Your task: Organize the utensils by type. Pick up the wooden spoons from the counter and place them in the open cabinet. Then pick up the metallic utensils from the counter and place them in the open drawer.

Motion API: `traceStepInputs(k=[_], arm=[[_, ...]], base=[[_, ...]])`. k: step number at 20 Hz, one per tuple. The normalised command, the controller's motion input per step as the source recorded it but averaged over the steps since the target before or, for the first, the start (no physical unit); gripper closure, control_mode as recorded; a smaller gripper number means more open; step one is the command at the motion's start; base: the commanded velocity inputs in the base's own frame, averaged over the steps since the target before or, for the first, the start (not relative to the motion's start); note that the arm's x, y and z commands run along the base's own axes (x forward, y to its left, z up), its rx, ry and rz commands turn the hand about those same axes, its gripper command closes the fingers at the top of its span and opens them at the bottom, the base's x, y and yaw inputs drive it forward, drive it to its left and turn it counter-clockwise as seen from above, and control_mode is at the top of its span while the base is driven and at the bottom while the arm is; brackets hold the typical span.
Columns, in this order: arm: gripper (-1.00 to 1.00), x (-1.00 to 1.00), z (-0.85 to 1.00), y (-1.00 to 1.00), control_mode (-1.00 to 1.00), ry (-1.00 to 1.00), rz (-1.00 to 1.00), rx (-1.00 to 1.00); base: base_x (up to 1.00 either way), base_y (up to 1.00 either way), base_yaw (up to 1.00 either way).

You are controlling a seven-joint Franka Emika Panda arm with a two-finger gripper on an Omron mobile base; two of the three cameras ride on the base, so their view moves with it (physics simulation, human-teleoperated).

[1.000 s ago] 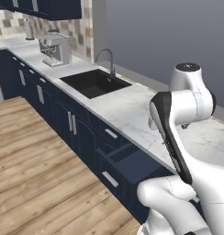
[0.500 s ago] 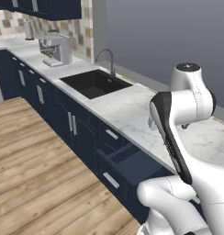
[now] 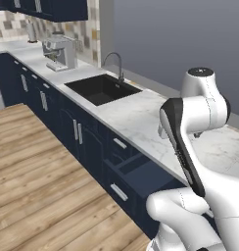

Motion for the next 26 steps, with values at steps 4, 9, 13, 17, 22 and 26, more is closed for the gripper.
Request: traceStepInputs(k=[4,9,13,17,22,26], arm=[[-1.00,0.35,-0.01,-0.17,-1.00,0.01,-0.01,0.01],[-1.00,0.63,-0.02,-0.39,-1.00,0.02,-0.08,0.07],[-1.00,0.52,-0.10,-0.51,-1.00,0.02,-0.16,0.10],[-1.00,0.48,-0.22,-0.46,-1.00,0.01,-0.27,0.10],[-1.00,0.45,-0.30,-0.37,-1.00,0.00,-0.37,0.01],[-1.00,0.34,-0.38,-0.23,-1.00,0.00,-0.41,0.00]], base=[[0.06,-0.01,0.00],[0.00,0.00,0.00],[0.00,0.00,0.00],[0.00,0.00,0.00],[0.00,0.00,0.00],[0.00,0.00,0.00]])
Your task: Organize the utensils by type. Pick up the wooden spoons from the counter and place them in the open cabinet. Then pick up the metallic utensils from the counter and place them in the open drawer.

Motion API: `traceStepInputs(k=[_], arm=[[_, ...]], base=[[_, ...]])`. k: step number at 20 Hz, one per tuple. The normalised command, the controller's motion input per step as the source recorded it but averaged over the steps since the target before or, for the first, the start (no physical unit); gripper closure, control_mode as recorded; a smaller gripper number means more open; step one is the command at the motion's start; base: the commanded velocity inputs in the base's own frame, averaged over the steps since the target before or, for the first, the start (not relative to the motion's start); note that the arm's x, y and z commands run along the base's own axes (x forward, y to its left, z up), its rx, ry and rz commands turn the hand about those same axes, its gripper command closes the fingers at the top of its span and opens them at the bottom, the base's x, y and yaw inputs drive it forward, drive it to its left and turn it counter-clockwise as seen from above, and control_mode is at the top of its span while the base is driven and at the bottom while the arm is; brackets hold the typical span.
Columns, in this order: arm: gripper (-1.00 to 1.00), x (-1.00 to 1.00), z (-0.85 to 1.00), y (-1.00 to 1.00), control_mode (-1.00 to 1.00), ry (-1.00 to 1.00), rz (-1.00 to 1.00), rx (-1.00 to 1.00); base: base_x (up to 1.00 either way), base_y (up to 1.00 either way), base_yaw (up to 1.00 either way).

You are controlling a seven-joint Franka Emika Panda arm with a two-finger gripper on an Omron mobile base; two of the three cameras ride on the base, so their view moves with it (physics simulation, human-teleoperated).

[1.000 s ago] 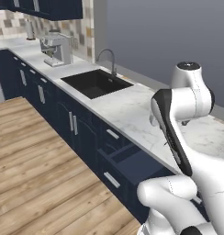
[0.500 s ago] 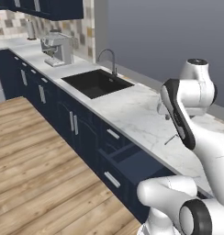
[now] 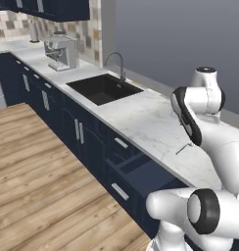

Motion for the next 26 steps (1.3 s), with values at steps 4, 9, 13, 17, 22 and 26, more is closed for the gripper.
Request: traceStepInputs(k=[4,9,13,17,22,26], arm=[[-1.00,0.35,-0.43,-0.34,-1.00,0.00,-0.40,0.00],[-1.00,0.46,-0.42,-0.37,-1.00,0.02,-0.18,0.04],[-1.00,0.45,-0.43,-0.32,-1.00,0.01,-0.05,0.03],[-1.00,0.51,-0.44,-0.26,-1.00,0.00,0.00,0.02],[-1.00,0.53,-0.46,-0.18,-1.00,0.00,0.00,0.00],[-1.00,0.50,-0.47,-0.18,-1.00,0.00,0.00,0.00]], base=[[0.00,0.00,0.00],[0.00,0.00,0.00],[0.00,0.00,0.00],[0.00,0.00,0.00],[0.00,0.00,0.00],[0.00,0.00,0.00]])
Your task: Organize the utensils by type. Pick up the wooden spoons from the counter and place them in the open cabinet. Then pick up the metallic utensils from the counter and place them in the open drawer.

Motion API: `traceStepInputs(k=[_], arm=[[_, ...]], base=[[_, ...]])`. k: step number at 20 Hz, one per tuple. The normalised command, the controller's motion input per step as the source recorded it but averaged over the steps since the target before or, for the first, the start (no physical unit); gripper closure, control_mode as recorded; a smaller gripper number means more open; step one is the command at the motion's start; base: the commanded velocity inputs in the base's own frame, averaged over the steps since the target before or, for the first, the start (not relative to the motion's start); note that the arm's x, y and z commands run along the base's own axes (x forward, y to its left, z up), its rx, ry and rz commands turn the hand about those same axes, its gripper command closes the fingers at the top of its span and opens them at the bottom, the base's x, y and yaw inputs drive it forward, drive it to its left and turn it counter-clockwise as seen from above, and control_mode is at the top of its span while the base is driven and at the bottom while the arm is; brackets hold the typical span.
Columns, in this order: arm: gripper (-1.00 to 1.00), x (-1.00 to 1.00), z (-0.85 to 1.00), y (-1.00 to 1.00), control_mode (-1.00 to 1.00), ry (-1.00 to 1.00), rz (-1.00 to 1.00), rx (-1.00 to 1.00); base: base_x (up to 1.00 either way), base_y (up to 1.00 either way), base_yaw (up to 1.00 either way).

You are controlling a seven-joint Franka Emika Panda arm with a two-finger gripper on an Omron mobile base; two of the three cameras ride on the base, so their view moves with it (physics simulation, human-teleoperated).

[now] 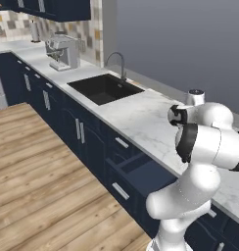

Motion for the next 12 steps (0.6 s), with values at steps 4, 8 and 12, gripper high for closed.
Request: traceStepInputs(k=[4,8,12], arm=[[-1.00,0.43,-0.38,-0.25,-1.00,0.04,0.00,0.02],[-1.00,0.20,-0.39,-0.19,-1.00,0.00,0.00,0.00],[-1.00,0.19,-0.39,-0.18,-1.00,0.00,0.00,0.00]], base=[[0.00,0.00,0.00],[0.00,0.00,0.00],[0.00,0.00,0.00]])
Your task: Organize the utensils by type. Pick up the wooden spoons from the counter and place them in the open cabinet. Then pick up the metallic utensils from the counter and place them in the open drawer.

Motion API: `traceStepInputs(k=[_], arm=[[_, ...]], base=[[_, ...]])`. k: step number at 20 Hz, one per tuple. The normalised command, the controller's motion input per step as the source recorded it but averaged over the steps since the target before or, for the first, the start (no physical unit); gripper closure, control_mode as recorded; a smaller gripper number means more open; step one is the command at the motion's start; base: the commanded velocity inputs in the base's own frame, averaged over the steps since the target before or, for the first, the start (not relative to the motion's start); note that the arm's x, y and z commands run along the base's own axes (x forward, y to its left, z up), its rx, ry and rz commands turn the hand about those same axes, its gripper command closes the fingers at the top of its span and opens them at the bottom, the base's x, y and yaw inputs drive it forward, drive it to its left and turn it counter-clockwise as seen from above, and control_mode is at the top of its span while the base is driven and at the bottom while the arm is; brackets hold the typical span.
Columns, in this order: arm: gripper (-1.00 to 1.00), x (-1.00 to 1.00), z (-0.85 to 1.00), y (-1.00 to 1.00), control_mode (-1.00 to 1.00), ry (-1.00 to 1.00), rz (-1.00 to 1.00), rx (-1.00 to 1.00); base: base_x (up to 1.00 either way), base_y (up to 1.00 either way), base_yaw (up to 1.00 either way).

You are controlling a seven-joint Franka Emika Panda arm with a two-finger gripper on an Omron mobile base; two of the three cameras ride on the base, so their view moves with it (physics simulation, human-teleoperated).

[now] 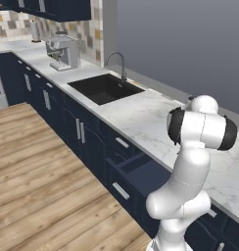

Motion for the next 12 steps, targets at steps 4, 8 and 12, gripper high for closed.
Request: traceStepInputs(k=[4,8,12], arm=[[-1.00,0.20,-0.36,-0.10,-1.00,0.00,0.00,0.00],[-1.00,0.11,-0.33,-0.08,-1.00,0.01,-0.02,0.01],[-1.00,0.03,-0.29,-0.04,-1.00,0.00,-0.07,0.01]], base=[[0.00,0.00,0.00],[0.00,0.00,0.00],[0.00,0.00,0.00]])
